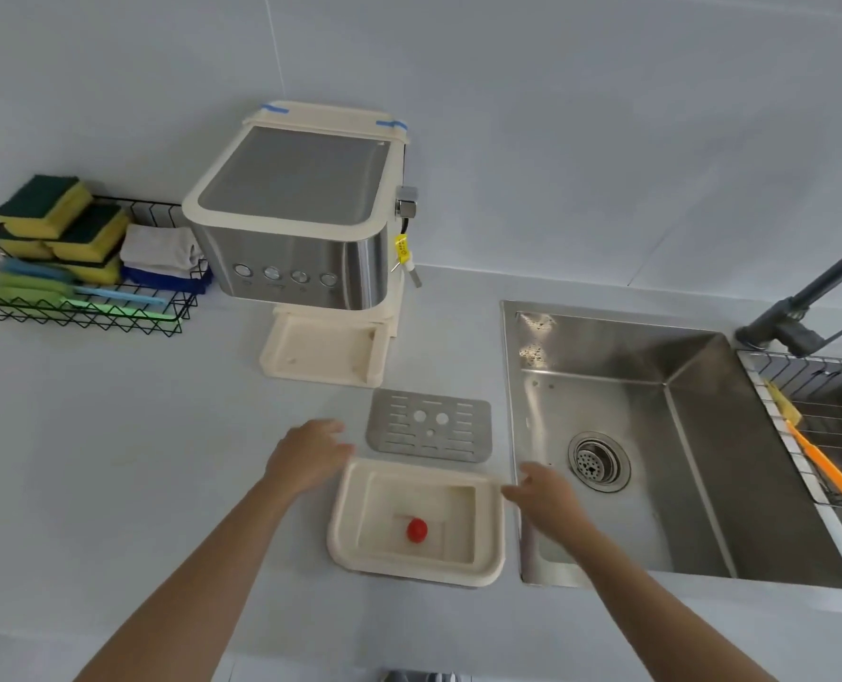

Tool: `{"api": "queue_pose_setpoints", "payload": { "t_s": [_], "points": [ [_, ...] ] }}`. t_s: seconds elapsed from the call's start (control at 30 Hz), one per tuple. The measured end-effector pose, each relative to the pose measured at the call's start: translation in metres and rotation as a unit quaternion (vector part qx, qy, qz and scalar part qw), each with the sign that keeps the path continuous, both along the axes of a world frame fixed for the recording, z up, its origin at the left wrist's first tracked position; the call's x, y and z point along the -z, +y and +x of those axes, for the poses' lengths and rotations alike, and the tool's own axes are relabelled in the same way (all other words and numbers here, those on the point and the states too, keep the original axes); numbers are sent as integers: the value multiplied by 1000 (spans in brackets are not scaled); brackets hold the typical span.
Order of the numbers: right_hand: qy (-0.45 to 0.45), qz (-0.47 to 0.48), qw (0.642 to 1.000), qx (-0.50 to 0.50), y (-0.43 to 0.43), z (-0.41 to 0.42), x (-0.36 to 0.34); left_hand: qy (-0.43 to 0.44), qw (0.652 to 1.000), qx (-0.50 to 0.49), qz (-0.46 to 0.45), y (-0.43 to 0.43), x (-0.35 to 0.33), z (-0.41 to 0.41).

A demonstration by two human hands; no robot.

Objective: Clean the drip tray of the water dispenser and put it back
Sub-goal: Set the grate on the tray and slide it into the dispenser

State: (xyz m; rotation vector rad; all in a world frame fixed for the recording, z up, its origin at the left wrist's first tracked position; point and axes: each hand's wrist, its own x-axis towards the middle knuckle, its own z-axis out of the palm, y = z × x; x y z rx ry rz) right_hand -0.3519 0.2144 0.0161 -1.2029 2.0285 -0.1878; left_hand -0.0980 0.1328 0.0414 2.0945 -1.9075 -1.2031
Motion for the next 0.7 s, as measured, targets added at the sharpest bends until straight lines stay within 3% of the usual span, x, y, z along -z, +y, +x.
{"api": "queue_pose_setpoints", "payload": {
  "t_s": [0.17,0.3,0.53,0.7],
  "points": [
    [35,-67,992,-98,-52,-7,-13,-52,981,175,-64,-35,-13,-43],
    [81,-41,977,-192,-79,-9,-6,-131,942,301,-74,-58,2,-57],
    [166,6,941,-295,-102,-1,12,-218,899,376,-49,-73,27,-65],
    [197,20,926,-320,-114,1,16,-243,891,382,-46,-78,29,-69]
  ]
}}
